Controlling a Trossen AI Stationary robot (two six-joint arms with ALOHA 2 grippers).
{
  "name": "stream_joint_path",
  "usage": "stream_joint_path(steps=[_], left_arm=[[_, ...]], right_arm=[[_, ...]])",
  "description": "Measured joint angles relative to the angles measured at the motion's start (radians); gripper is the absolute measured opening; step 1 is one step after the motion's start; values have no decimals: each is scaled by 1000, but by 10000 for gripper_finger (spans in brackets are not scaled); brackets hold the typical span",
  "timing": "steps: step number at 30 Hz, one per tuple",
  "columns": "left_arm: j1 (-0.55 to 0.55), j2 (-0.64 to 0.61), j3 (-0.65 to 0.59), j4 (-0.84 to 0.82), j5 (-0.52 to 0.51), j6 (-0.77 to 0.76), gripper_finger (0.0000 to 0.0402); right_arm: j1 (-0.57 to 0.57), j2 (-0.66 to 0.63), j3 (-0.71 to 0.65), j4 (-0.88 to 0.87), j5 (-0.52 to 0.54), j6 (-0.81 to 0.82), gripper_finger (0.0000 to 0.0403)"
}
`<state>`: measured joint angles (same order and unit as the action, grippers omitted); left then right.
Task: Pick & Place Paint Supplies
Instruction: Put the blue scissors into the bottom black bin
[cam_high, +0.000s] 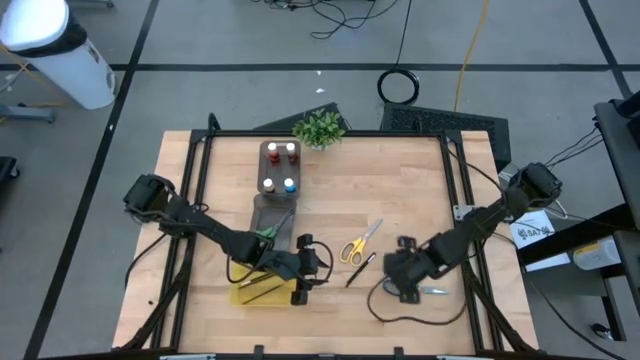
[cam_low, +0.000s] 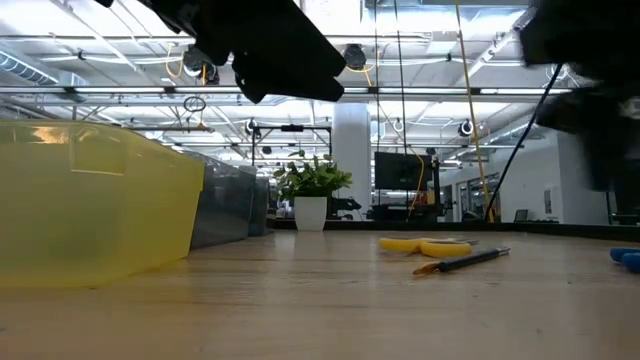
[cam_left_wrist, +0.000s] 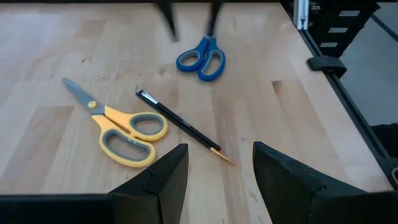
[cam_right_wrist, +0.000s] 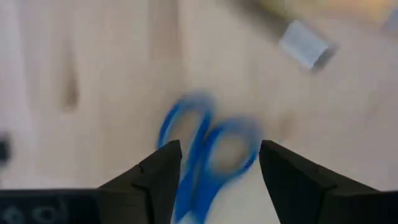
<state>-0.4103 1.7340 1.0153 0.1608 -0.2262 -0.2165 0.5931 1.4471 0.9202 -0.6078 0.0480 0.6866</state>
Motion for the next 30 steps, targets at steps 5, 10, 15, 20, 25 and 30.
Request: stream_joint_path(steps=[5,10,15,20,25,30], left_arm=[[14,0,0,0,-1,-2,191],[36,0,0,0,-2,-22,191],[52,0,0,-2,-2,-31,191],[57,0,0,-2,-2,-29,191],[57,0,0,-3,-2,-32,191],[57,0,0,-3,-2,-33,191]], right_arm=[[110,0,-58,96,-107,94,186],[153,3,-145,189,-40,140,159],[114,-1,-222,200,13,139,138],[50,-2,-284,278,58,30,125],[-41,4,-326,484,163,-207,119],[-109,4,-331,658,188,-409,118]])
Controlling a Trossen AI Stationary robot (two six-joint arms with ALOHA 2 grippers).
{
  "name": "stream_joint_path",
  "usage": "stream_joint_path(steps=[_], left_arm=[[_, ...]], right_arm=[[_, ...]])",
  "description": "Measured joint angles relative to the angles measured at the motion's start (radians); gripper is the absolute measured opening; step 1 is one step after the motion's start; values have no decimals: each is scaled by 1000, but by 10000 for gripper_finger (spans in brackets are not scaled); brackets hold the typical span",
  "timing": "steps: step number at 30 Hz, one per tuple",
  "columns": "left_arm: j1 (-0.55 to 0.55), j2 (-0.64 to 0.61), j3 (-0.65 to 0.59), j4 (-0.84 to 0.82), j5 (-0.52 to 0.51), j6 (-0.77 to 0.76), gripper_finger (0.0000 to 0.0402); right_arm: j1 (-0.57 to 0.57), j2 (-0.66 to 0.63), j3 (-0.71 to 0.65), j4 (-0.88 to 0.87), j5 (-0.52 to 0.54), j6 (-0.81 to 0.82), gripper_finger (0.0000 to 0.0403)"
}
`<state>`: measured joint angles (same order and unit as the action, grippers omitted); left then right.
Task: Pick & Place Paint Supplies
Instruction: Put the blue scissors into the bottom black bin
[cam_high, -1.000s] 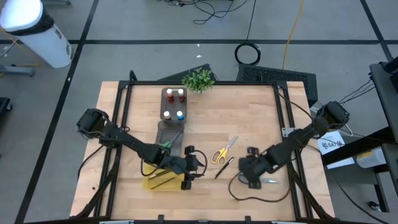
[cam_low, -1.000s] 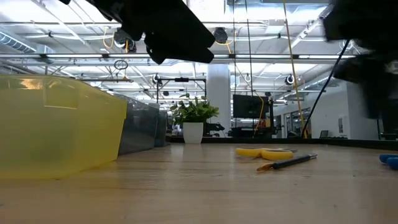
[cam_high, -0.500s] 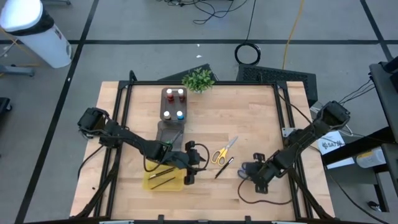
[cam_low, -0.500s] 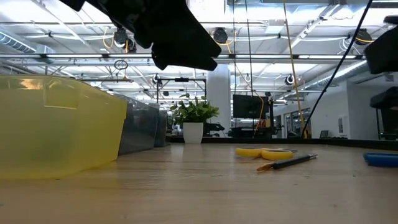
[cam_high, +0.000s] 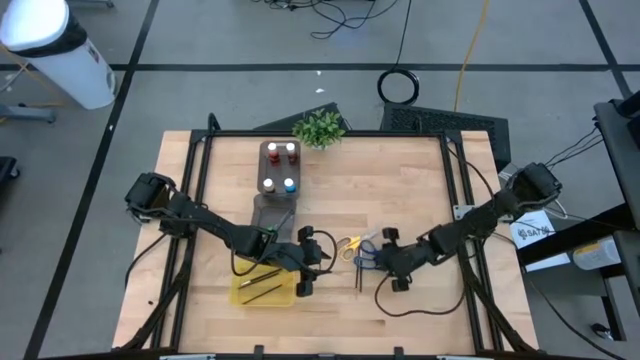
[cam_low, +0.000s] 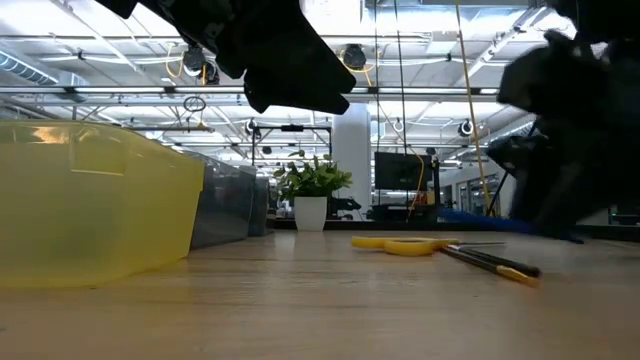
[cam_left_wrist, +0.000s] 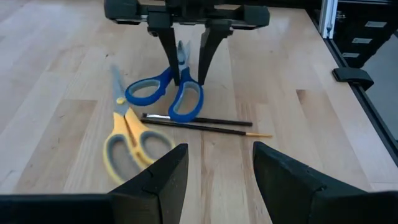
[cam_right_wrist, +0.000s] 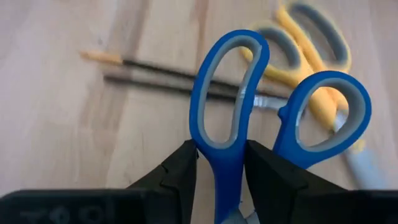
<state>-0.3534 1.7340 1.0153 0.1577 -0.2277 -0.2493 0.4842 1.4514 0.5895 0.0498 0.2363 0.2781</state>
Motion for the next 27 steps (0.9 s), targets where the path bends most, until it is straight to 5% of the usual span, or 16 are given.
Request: stream_joint_path(steps=[10,17,27], left_arm=[[0,0,0,-6,0,0,191],[0,0,0,-5,0,0,191],[0,0,0,-5,0,1,191]], right_arm=[[-22,0,0,102,-1,-82,109],[-22,0,0,121,-1,-103,8],[-23,-1,0,229,-6,-111,4]])
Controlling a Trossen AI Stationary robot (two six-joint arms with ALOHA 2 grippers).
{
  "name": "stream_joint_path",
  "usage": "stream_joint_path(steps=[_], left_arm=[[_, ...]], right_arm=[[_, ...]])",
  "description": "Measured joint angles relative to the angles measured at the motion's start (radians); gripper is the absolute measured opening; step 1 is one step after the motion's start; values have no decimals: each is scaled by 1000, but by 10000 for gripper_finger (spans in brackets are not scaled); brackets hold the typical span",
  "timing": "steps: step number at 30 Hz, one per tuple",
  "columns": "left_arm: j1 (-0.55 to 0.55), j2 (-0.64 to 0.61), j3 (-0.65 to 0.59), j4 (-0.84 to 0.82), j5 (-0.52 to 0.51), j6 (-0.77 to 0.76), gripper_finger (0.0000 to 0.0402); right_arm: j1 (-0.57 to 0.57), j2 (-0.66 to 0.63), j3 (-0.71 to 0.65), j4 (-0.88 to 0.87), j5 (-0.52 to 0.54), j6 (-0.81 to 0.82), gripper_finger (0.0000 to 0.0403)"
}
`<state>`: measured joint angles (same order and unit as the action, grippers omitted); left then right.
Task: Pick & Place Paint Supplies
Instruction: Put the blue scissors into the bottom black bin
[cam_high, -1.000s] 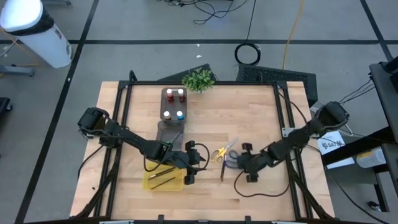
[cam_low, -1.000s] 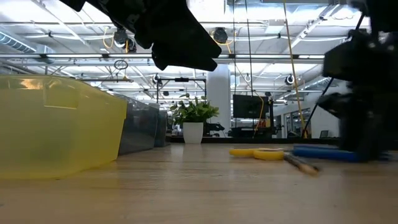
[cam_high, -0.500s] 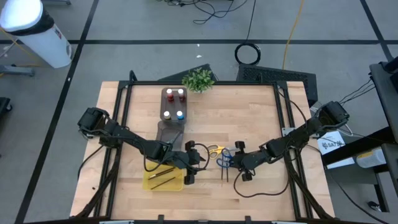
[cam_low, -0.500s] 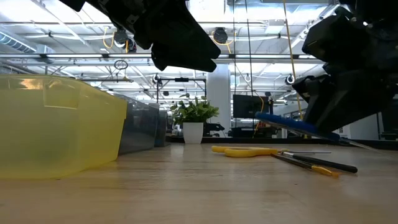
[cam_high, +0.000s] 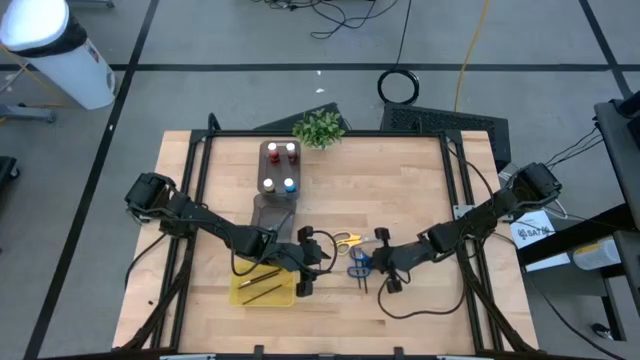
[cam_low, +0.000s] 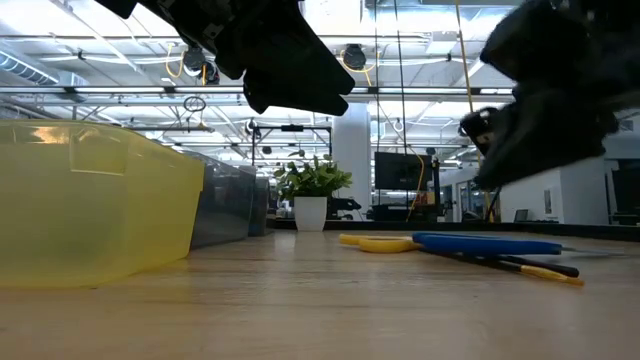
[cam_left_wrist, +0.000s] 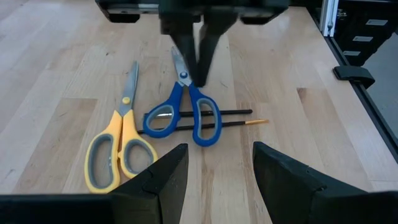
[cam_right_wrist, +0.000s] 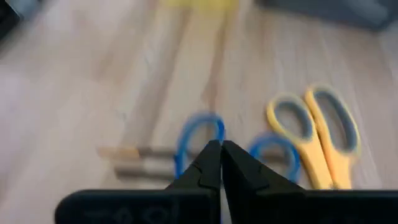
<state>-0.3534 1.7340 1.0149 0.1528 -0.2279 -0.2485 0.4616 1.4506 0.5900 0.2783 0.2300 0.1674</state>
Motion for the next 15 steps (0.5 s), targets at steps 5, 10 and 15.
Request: stream_joint_path(steps=[5,10,15], left_arm=[[0,0,0,0,0,1,191],[0,0,0,0,0,1,191],[0,0,0,1,0,2,191]], right_arm=[[5,12,3,184,-122,8,69],[4,77,4,179,-117,2,192],[5,146,10,149,-38,3,249]])
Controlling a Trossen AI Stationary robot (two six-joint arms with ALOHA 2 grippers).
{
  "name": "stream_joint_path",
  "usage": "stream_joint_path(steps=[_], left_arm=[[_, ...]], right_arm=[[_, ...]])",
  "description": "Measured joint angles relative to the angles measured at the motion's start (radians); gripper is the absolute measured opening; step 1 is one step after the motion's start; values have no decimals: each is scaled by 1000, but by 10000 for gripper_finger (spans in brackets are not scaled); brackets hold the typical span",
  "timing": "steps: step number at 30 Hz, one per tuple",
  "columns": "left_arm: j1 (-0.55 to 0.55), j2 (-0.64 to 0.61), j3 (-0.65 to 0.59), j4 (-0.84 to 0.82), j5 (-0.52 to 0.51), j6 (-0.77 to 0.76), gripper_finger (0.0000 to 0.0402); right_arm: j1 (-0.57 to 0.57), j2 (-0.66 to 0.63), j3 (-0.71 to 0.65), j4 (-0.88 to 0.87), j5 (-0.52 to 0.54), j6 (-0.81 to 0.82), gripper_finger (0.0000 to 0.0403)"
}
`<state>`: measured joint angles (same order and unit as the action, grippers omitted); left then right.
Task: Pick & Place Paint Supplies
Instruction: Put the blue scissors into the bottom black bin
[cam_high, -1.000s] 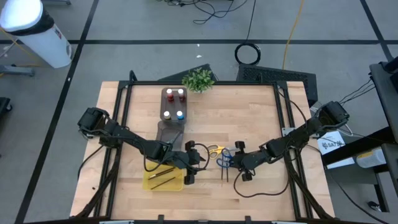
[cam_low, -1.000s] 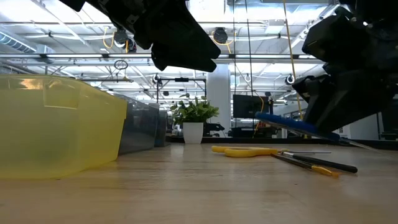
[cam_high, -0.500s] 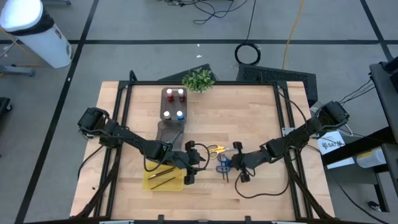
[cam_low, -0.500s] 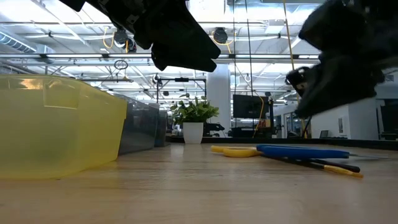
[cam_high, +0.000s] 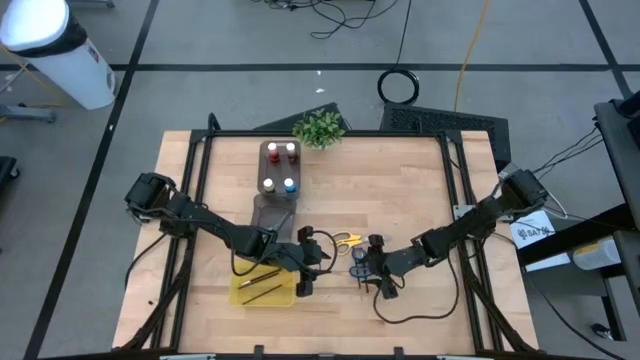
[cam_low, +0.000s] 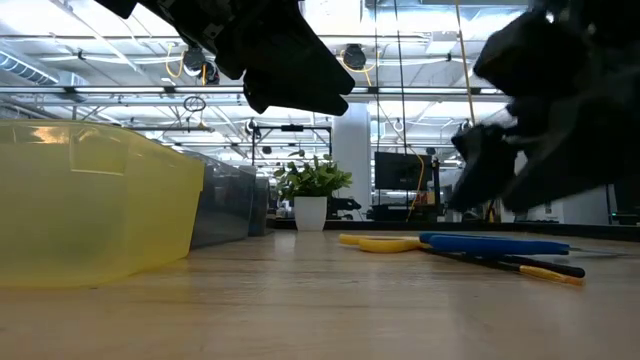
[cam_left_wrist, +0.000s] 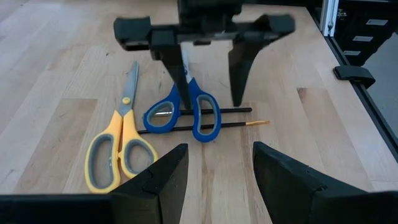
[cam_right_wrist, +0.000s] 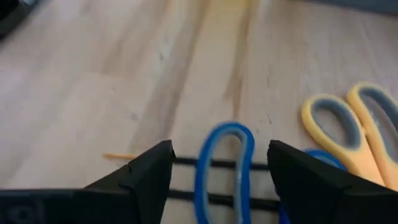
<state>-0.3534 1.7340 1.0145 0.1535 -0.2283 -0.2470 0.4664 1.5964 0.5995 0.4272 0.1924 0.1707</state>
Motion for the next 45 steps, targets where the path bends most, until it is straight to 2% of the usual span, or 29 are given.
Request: stream_joint_path(steps=[4,14,19,25,34,37,42,45], left_arm=[[0,0,0,0,-1,0,191],[0,0,0,-1,-3,0,191],[0,0,0,-1,-3,0,191],[0,0,0,0,-3,0,191],[0,0,0,20,-8,30,191],[0,0,0,78,-8,69,191],[0,0,0,231,-8,138,191],[0,-1,0,291,-3,196,191]], right_arm=[[0,46,27,-11,13,-1,242],[19,111,88,-203,22,6,183],[12,111,87,-203,16,42,125],[14,35,80,-204,49,-32,120],[35,-180,82,45,91,-130,120],[40,-232,82,149,17,-142,120],[46,-261,82,327,-198,-123,120],[55,-239,82,377,-250,-128,120]])
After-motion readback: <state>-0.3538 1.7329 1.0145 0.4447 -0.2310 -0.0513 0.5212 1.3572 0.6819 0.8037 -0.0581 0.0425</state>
